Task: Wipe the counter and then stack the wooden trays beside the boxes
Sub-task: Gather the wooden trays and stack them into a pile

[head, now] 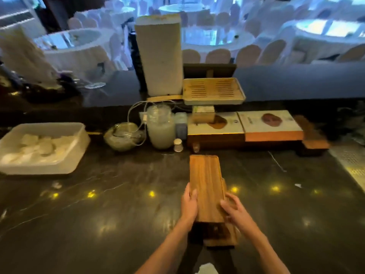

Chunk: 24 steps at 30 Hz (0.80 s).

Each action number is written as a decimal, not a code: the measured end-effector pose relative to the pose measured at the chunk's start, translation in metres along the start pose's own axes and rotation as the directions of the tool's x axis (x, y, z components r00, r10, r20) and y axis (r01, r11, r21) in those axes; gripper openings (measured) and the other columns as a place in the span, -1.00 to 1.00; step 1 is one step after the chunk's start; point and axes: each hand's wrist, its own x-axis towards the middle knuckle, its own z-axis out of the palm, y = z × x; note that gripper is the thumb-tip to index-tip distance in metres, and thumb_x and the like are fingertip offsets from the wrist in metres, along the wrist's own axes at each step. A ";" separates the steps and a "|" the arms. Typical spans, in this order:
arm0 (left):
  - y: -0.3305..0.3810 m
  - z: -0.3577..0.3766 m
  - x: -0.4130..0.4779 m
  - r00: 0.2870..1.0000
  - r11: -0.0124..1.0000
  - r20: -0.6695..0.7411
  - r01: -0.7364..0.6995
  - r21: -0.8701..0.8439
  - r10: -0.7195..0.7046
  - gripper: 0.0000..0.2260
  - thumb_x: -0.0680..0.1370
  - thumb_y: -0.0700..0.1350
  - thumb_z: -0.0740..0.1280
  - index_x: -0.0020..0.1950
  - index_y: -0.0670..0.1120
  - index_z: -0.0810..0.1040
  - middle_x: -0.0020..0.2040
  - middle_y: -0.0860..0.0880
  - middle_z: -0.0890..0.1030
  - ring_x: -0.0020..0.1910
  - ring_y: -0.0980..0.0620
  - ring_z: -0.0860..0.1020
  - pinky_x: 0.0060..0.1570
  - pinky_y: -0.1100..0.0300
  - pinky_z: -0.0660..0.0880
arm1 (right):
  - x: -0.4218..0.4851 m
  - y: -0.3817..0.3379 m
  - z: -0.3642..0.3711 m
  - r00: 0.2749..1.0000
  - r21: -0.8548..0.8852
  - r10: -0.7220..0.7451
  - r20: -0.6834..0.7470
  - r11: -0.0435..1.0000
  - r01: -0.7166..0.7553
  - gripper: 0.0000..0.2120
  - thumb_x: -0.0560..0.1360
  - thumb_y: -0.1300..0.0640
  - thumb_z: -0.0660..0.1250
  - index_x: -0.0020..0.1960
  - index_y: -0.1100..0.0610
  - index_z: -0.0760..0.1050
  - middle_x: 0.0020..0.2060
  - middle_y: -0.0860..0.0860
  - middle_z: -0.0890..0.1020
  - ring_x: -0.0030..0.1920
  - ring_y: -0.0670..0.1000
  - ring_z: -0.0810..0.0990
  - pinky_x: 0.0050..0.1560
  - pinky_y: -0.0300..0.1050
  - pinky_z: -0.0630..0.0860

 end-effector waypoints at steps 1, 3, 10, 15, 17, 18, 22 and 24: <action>-0.007 0.013 -0.005 1.000 1.000 0.028 -0.001 0.027 0.000 -0.65 0.66 -0.18 0.10 0.46 -0.12 0.32 0.34 -0.10 0.50 0.30 -0.03 0.48 0.37 -0.06 0.40 | 0.000 0.003 -0.014 0.998 -0.042 -0.028 -0.062 0.999 0.025 -0.51 0.54 0.00 0.32 0.43 0.02 0.28 0.24 0.08 0.52 0.18 0.09 0.56 0.10 0.02 0.57; -0.024 0.034 -0.012 0.999 0.996 0.044 0.004 0.087 -0.008 -0.63 0.67 -0.17 0.08 0.49 -0.12 0.28 0.37 -0.11 0.47 0.34 -0.05 0.46 0.39 -0.07 0.38 | 0.004 0.011 -0.027 0.978 -0.150 -0.098 -0.185 0.986 0.071 -0.59 0.60 0.14 0.25 0.43 0.16 0.35 0.27 0.12 0.54 0.17 -0.02 0.52 0.10 -0.16 0.49; -0.056 0.052 -0.009 0.994 0.903 -0.033 0.112 0.414 -0.108 -0.55 0.67 -0.01 0.07 0.55 -0.06 0.16 0.55 -0.04 0.20 0.56 -0.06 0.09 0.53 -0.09 0.09 | 0.018 0.050 -0.026 0.940 -0.331 -0.072 -0.334 0.943 -0.045 -0.62 0.60 0.17 0.24 0.41 0.07 0.41 -0.01 -0.06 0.63 -0.21 -0.21 0.54 -0.27 -0.36 0.43; -0.074 0.049 -0.008 0.988 0.945 0.060 0.120 0.303 -0.145 -0.47 0.65 0.05 0.11 0.57 0.00 0.01 0.56 -0.10 0.17 0.53 -0.11 0.20 0.48 -0.18 0.21 | 0.029 0.057 -0.024 0.943 -0.462 -0.155 -0.295 0.887 0.001 -0.66 0.59 0.10 0.24 0.36 -0.01 0.46 -0.05 -0.10 0.63 -0.15 -0.21 0.57 -0.24 -0.38 0.45; -0.078 0.050 -0.012 0.985 0.950 0.067 0.136 0.281 -0.161 -0.45 0.64 0.04 0.14 0.57 0.04 -0.02 0.52 -0.08 0.26 0.46 -0.09 0.32 0.43 -0.20 0.30 | 0.034 0.061 -0.025 0.947 -0.481 -0.141 -0.289 0.876 -0.017 -0.68 0.59 0.10 0.23 0.34 -0.01 0.48 -0.01 -0.04 0.61 -0.09 -0.13 0.59 -0.09 -0.23 0.56; -0.080 0.050 -0.012 0.985 0.950 0.064 0.137 0.280 -0.160 -0.45 0.64 0.02 0.16 0.56 0.05 -0.01 0.49 -0.06 0.30 0.44 -0.08 0.35 0.41 -0.20 0.32 | 0.035 0.063 -0.024 0.947 -0.493 -0.132 -0.291 0.870 -0.030 -0.69 0.59 0.11 0.22 0.32 -0.01 0.49 0.01 -0.01 0.59 -0.07 -0.09 0.60 -0.03 -0.16 0.58; -0.085 0.050 -0.012 0.989 0.954 0.046 0.124 0.274 -0.142 -0.45 0.63 -0.16 0.18 0.55 0.08 0.04 0.45 -0.05 0.34 0.41 -0.04 0.37 0.40 -0.17 0.35 | 0.037 0.073 -0.022 0.938 -0.566 -0.136 -0.319 0.821 -0.074 -0.69 0.59 0.10 0.24 0.31 -0.04 0.49 -0.02 -0.05 0.53 -0.14 -0.15 0.50 -0.26 -0.38 0.35; -0.086 0.049 -0.009 0.989 0.949 0.027 0.132 0.288 -0.146 -0.40 0.59 -0.21 0.22 0.55 0.07 0.03 0.44 -0.03 0.32 0.40 -0.02 0.36 0.39 -0.14 0.37 | 0.036 0.075 -0.024 0.940 -0.582 -0.146 -0.309 0.810 -0.065 -0.69 0.58 0.09 0.25 0.31 -0.05 0.49 -0.05 -0.08 0.50 -0.14 -0.17 0.48 -0.23 -0.39 0.35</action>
